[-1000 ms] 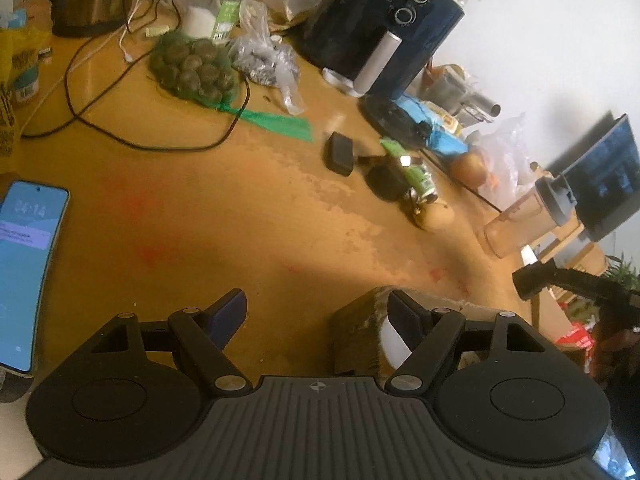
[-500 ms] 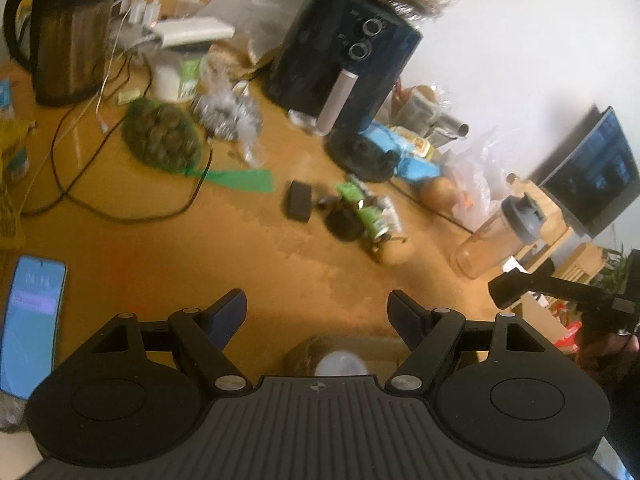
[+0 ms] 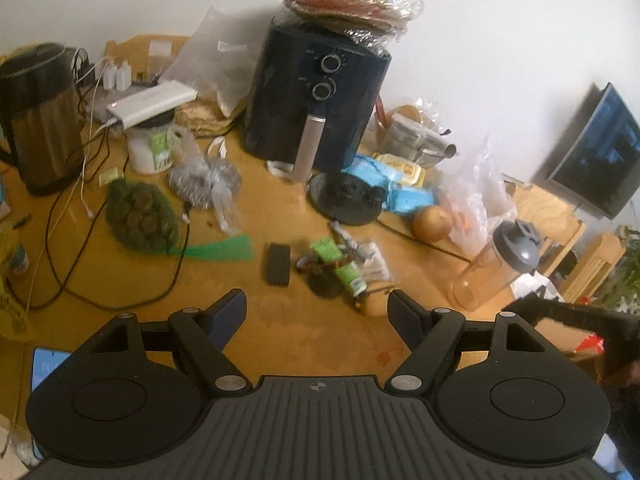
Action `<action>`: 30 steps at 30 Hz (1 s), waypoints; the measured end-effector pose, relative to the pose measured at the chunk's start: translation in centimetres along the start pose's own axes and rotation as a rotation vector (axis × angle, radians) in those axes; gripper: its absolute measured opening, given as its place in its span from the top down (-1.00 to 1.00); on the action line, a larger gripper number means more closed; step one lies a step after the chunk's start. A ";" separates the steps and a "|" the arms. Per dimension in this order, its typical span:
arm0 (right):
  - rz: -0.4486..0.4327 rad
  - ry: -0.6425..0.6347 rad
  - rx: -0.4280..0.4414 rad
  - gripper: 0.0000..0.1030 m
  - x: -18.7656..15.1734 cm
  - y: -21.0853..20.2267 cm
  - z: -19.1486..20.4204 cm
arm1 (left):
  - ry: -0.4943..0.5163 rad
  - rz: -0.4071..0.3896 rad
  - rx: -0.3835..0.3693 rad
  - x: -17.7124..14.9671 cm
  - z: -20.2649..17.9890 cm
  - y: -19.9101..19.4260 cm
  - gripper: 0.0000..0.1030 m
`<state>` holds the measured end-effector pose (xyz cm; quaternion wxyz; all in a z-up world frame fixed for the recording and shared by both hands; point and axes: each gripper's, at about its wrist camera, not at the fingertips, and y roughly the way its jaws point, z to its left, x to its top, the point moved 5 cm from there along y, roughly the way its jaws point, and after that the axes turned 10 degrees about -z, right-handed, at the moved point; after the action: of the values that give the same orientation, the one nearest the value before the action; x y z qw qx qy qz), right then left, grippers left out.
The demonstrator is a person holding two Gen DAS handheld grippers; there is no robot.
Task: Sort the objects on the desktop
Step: 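Lift and hold the black cylinder part with the right tool, then grasp the black rectangular block with the left tool while the right tool holds the cylinder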
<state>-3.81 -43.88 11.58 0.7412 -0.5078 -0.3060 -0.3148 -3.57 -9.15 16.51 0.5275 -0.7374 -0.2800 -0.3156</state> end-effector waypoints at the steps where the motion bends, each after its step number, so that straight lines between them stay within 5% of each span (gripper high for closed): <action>1: -0.003 -0.012 -0.003 0.21 0.0 -0.1 0.1 | 0.007 0.003 0.005 0.2 -0.3 0.3 -0.51; 20: -0.046 0.091 -0.013 0.21 -1.3 -1.2 0.9 | 0.215 0.059 -0.050 0.6 -1.3 7.6 -0.50; 30: -0.054 0.141 -0.068 0.21 -1.7 -1.5 2.1 | 0.303 0.128 0.009 -0.7 1.1 14.1 -0.50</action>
<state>-6.24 -42.08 11.74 0.7347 -0.5007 -0.2559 -0.3797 6.68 -12.16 7.23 0.5860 -0.6953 -0.1513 -0.3876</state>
